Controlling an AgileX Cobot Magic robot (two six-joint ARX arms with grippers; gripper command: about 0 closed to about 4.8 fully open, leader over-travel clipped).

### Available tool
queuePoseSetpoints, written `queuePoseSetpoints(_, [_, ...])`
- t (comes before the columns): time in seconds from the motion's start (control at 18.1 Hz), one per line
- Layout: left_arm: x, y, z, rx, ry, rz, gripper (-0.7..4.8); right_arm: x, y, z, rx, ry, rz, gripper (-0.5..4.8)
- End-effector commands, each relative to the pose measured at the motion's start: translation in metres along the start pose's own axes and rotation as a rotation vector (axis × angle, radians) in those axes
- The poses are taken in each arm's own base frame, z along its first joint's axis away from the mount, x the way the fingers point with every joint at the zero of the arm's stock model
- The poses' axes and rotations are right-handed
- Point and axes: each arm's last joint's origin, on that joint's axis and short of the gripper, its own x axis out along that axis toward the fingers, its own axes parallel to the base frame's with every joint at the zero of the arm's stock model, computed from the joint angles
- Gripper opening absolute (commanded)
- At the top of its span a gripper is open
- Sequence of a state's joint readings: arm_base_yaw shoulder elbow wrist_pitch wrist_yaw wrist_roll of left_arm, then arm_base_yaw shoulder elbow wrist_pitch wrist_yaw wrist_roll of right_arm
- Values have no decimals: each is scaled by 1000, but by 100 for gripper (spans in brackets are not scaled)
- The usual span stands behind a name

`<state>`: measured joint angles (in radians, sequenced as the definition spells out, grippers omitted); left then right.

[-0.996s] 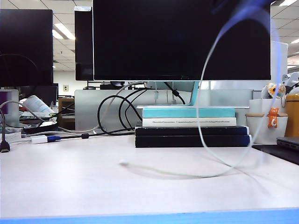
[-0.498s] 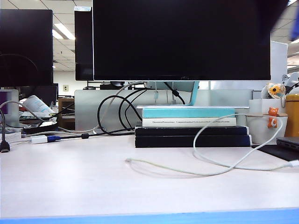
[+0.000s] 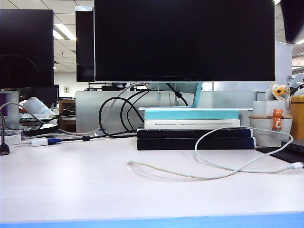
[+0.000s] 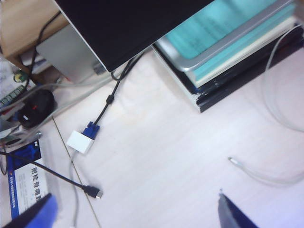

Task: Unfold the white charging cable into a straight cable.

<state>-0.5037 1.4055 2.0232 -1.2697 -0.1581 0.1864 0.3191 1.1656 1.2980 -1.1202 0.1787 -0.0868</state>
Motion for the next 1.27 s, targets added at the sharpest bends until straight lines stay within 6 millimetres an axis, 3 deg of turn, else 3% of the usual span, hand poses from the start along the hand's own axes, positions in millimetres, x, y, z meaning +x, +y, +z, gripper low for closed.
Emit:
queuePoseSetpoints(0.06, [-37,16,-37,-118,-132,102,479,-32,-6,-15,70,-207,-18,479])
queuePoseSetpoints(0.28, [-40,21,-114,-209,-146,172,479,-53,-10,-43,153,-347,36,479])
queuePoseSetpoints(0.5, [-25,3,-193,-323,-268,177,479,-70,-9,-75,206,-655,24,479])
queuePoseSetpoints(0.61, [-21,-5,-220,-341,-335,221,479,-74,-7,-94,221,-813,14,479])
queuePoseSetpoints(0.78, [-11,-14,-241,-380,-470,180,479,-55,1,-121,250,-981,48,479])
queuePoseSetpoints(1.0, [17,-13,-258,-494,-467,180,479,-9,12,-134,367,-1068,208,479])
queuePoseSetpoints(1.11, [27,-13,-268,-499,-466,199,479,19,18,-139,383,-1093,248,389])
queuePoseSetpoints(1.16, [30,-16,-275,-479,-512,224,324,42,22,-145,397,-1115,258,246])
queuePoseSetpoints(1.22, [28,-20,-279,-449,-589,238,194,48,23,-148,400,-1148,251,118])
queuePoseSetpoints(1.27, [24,-25,-282,-409,-667,226,137,47,23,-148,400,-1198,239,24])
